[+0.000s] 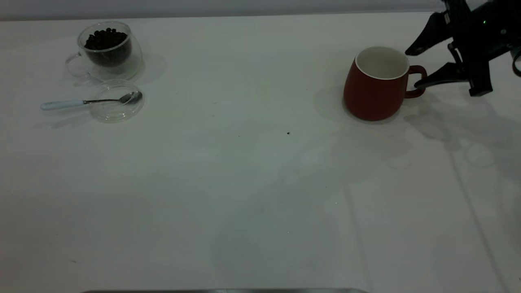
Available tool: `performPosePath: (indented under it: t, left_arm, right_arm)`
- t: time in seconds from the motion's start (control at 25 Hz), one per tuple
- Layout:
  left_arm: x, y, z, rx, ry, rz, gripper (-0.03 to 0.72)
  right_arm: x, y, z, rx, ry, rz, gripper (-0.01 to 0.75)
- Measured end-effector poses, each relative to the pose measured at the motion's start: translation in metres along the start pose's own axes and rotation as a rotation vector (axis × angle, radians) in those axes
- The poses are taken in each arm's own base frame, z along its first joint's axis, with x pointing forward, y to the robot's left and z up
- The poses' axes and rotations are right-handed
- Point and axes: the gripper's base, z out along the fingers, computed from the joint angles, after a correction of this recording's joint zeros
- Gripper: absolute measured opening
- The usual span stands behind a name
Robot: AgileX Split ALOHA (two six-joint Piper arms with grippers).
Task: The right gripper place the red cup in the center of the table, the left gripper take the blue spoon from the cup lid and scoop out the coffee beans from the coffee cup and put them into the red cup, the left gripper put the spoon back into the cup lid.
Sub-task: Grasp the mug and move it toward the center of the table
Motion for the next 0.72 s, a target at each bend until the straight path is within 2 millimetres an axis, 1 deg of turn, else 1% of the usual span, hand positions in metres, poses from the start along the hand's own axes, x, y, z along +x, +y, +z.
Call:
performPosePath:
  t: [0.24, 0.36, 0.44, 0.72]
  left_arm:
    - [0.0, 0.0, 0.0, 0.0, 0.0, 0.0, 0.354]
    - [0.0, 0.0, 0.0, 0.0, 0.0, 0.0, 0.354]
    - [0.0, 0.0, 0.0, 0.0, 0.0, 0.0, 0.354]
    - [0.0, 0.0, 0.0, 0.0, 0.0, 0.0, 0.354]
  right_arm:
    - [-0.004, -0.001, 0.007, -0.02, -0.015, 0.073, 0.561]
    - [-0.005, -0.005, 0.015, -0.013, -0.033, 0.097, 0.561]
    - [-0.001, -0.005, 0.018, -0.012, -0.038, 0.095, 0.561]
    - [0.026, -0.005, 0.031, 0.008, -0.022, 0.052, 0.561]
